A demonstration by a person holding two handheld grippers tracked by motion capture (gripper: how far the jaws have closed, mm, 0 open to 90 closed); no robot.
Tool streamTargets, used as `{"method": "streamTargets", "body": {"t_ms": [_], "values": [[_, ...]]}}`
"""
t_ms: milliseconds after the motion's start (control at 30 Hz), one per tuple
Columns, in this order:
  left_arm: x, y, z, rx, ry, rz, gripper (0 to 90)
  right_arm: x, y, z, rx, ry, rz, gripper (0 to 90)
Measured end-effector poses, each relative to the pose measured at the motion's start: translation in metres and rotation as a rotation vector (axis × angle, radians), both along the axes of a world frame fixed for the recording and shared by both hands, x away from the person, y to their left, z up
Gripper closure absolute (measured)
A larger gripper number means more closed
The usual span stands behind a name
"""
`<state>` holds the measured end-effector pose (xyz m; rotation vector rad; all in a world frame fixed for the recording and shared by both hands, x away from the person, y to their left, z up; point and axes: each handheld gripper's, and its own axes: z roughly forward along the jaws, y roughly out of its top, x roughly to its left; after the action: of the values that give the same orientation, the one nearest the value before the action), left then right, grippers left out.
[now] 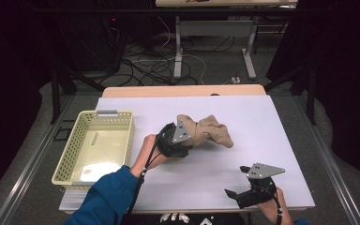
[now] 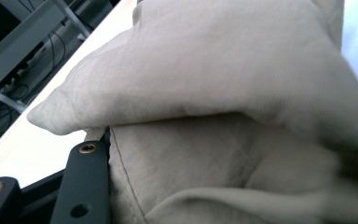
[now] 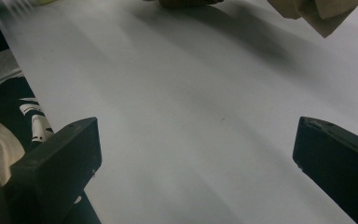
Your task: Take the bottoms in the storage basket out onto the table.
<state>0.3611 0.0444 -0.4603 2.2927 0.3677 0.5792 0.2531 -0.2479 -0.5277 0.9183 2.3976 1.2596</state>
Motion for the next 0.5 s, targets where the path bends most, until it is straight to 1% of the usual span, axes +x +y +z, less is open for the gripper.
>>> {"method": "streamTargets", "body": {"t_ms": [33,67,200,233,267,333,367,400,433,467,500], "values": [[0.000,-0.001,-0.002,-0.006,0.004,0.002,43.8,0.000,0.000,0.000,0.000,0.000,0.000,0.7],[0.001,-0.002,-0.003,0.005,0.001,0.001,43.8,0.000,0.001,-0.001,0.015,-0.013,-0.004,0.7],[0.001,-0.003,-0.005,0.007,0.001,0.000,43.7,-0.001,0.001,-0.001,0.023,-0.005,-0.004,0.7],[0.001,-0.003,-0.006,0.010,-0.001,0.004,43.7,-0.001,0.001,-0.001,0.023,-0.005,-0.004,0.7],[0.002,-0.004,-0.008,0.010,0.011,0.000,43.7,-0.001,0.001,0.000,0.014,-0.002,-0.003,0.7],[0.003,-0.004,-0.010,0.006,0.009,0.004,43.6,-0.001,0.001,0.000,0.014,-0.004,-0.004,0.7],[0.003,-0.005,-0.011,0.007,0.014,0.002,43.6,-0.001,0.001,0.000,0.014,-0.004,-0.004,0.7],[0.003,-0.006,-0.012,0.011,0.011,0.001,43.6,-0.001,0.001,-0.001,0.019,-0.008,-0.006,0.7],[0.003,-0.006,-0.012,0.018,0.014,-0.003,43.6,-0.001,0.001,0.000,0.013,-0.003,-0.003,0.7],[0.003,-0.007,-0.013,0.013,0.015,-0.001,43.5,-0.001,0.001,0.000,0.014,-0.004,-0.004,0.7],[0.002,-0.008,-0.014,0.024,0.007,-0.003,43.5,-0.001,0.001,0.000,0.011,-0.006,-0.003,0.7]]}}
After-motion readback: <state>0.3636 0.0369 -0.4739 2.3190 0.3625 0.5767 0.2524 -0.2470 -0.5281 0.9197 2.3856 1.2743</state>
